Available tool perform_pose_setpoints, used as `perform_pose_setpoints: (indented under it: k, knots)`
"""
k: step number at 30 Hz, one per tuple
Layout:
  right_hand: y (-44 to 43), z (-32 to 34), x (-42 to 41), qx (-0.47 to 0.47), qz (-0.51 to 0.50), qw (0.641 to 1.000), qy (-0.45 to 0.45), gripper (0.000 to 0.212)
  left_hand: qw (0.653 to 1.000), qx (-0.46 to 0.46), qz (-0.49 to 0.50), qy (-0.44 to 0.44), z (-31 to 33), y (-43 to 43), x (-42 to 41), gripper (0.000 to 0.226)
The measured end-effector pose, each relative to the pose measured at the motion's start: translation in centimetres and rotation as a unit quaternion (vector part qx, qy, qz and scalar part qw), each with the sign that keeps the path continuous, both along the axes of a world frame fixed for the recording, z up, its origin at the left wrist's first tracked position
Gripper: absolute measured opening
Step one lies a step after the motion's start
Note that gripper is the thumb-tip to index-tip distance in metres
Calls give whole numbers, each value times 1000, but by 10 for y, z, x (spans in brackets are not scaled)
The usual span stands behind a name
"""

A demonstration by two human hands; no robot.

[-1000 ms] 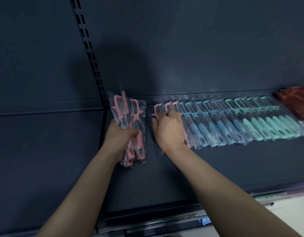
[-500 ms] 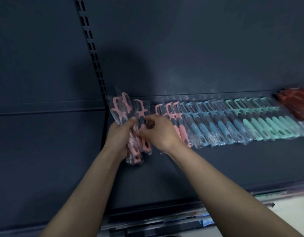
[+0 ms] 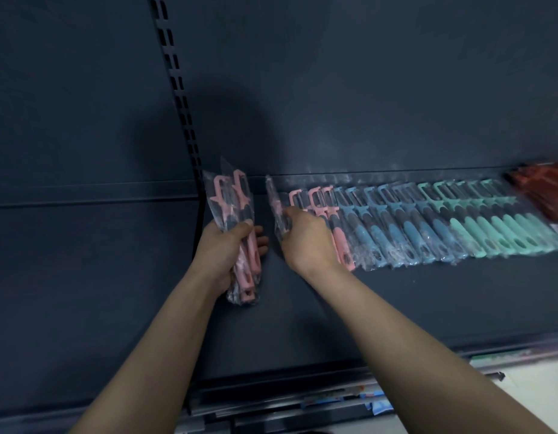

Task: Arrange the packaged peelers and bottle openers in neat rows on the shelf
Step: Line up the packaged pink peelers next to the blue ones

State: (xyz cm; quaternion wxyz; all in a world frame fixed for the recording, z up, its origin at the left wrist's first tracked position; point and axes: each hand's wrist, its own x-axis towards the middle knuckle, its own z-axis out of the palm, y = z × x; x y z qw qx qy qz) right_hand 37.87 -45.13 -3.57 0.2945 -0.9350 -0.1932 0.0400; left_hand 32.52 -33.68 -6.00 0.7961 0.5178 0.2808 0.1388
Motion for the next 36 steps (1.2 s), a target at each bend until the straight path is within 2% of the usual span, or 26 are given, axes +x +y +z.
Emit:
perform_pose_setpoints:
  k: [6,11,14,16,18,21,26,33,36]
  knots:
    - [-1,4,-1,37,-7,999,28,47,1000,8,2,-1,0,1,1,27]
    - [-4,3,1,-34,-8,999,-34,29,1000,15,-2,0,1,-1,1,27]
    - [-5,4,0,-25,-8,996,-83,25,1000,20,-5,0,1,-1,1,27]
    - [-4,4,-2,-37,20,996,-81,20,1000,19,-7,-2,1,-1,1,26]
    - [-3,1,-3,-74,51,994,-59,21,1000,16,-7,-3,1,-2,2,24]
    - [-2,-5,-4,-143,70,984,-80,25,1000,21,-3,-1,0,-2,1,24]
    - [-2,-9,0,-167,76,975,-124,26,1000,25,4,6,-1,-2,1,25]
    - [-4,-9,2,-156,54,977,-133,29,1000,3,-9,4,2,-4,2,24]
    - [-3,-4,0,-64,65,989,-117,28,999,-32,-29,-10,7,-4,1,23]
